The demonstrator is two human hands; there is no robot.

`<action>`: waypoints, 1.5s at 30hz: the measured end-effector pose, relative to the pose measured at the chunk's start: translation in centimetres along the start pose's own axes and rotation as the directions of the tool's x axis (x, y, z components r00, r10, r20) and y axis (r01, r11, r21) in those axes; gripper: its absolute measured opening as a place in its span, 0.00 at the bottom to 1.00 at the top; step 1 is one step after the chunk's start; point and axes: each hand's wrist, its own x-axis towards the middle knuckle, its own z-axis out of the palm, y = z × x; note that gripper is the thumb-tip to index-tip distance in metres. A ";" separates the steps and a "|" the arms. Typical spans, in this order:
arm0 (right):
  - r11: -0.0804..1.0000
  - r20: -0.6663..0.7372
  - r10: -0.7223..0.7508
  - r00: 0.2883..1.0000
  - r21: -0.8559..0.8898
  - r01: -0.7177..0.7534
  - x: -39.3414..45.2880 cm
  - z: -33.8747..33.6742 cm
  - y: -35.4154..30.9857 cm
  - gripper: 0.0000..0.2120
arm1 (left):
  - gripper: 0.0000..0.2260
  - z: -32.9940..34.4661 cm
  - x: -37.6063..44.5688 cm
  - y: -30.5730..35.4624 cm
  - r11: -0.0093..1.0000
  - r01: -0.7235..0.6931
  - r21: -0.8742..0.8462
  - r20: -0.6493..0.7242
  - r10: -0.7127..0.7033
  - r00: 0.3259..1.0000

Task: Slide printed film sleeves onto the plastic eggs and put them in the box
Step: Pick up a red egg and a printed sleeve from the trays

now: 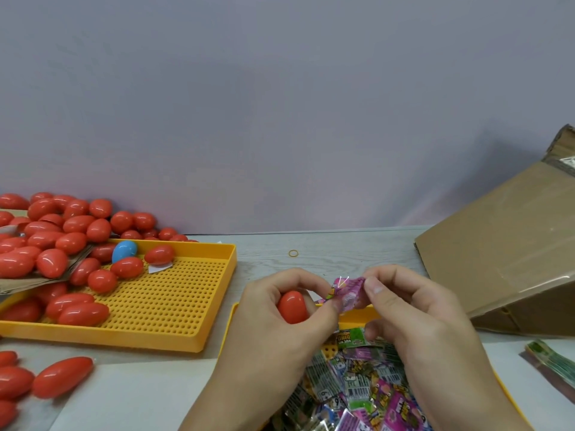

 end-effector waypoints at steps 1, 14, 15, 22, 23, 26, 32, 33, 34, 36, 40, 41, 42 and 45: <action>1.000 0.012 -0.001 1.000 0.002 0.001 0.0 -0.1 0.1 0.08 | 0.04 0.0 0.0 0.1 1.000 0.005 0.000 -0.014 -0.005 1.000; 0.983 0.201 0.094 0.975 -0.172 -0.059 -0.3 0.2 -0.4 0.14 | 0.05 0.1 0.2 0.3 0.997 -0.003 -0.078 -0.074 -0.003 0.997; 0.986 0.202 0.086 0.976 -0.155 -0.055 -0.3 0.3 -0.3 0.16 | 0.04 0.1 0.2 0.3 0.998 -0.006 -0.067 -0.070 0.001 0.998; 0.998 0.117 0.027 0.993 -0.055 -0.020 -0.2 0.3 -0.3 0.25 | 0.01 0.1 0.0 0.3 0.999 -0.016 0.040 -0.061 0.019 0.998; 0.998 0.096 0.029 0.995 -0.055 -0.024 -0.2 0.4 -0.4 0.22 | 0.01 0.1 0.0 0.3 1.000 -0.005 0.027 -0.050 0.006 0.999; 0.999 0.043 0.008 0.999 -0.040 -0.007 -0.3 0.5 -0.6 0.18 | 0.05 0.0 0.0 0.2 0.997 0.051 -0.051 -0.002 -0.051 0.999; 0.995 0.006 -0.097 0.995 -0.027 0.097 -0.5 0.5 -1.7 0.13 | 0.08 -0.3 0.1 0.1 0.994 0.039 -0.098 -0.014 -0.040 0.999; 0.993 0.023 -0.109 0.994 -0.047 0.110 -0.6 0.5 -1.8 0.12 | 0.08 -0.3 0.1 0.1 0.995 0.030 -0.096 -0.028 -0.033 0.999; 0.991 0.046 -0.119 0.992 -0.061 0.122 -0.7 0.5 -1.8 0.12 | 0.07 -0.3 0.2 0.0 0.995 0.026 -0.091 -0.037 -0.030 0.999; 0.988 0.084 -0.134 0.987 -0.061 0.140 -0.7 0.6 -1.6 0.11 | 0.05 -0.2 0.2 0.0 0.995 0.023 -0.101 -0.047 -0.028 0.999; 0.990 0.131 -0.114 0.985 -0.067 0.123 -0.6 0.5 -1.1 0.10 | 0.07 -0.2 0.2 0.0 0.993 0.000 -0.116 -0.082 -0.009 0.997; 0.990 0.137 -0.106 0.985 -0.075 0.117 -0.6 0.5 -1.1 0.09 | 0.05 -0.2 0.2 0.0 0.992 -0.001 -0.126 -0.081 -0.009 0.997; 0.990 0.139 -0.101 0.985 -0.084 0.113 -0.6 0.4 -0.9 0.07 | 0.05 -0.2 0.2 0.0 0.991 0.000 -0.137 -0.072 -0.010 0.997; 0.985 0.128 -0.103 0.986 -0.124 0.119 -0.6 0.4 -0.9 0.07 | 0.04 -0.2 0.1 0.1 0.974 0.032 -0.224 -0.037 -0.041 0.998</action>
